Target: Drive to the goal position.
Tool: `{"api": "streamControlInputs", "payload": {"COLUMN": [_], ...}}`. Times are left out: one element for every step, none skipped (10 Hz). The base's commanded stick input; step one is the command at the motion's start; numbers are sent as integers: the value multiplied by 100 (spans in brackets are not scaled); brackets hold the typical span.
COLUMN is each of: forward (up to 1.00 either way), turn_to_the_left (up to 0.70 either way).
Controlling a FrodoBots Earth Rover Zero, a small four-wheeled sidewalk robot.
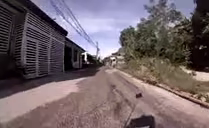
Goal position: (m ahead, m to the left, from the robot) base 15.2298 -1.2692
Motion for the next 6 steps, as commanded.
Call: {"api": "streamControlInputs", "payload": {"forward": [100, 100, 100, 100, 100, 100], "turn_to_the_left": [0, 0, 0, 0, 0, 0]}}
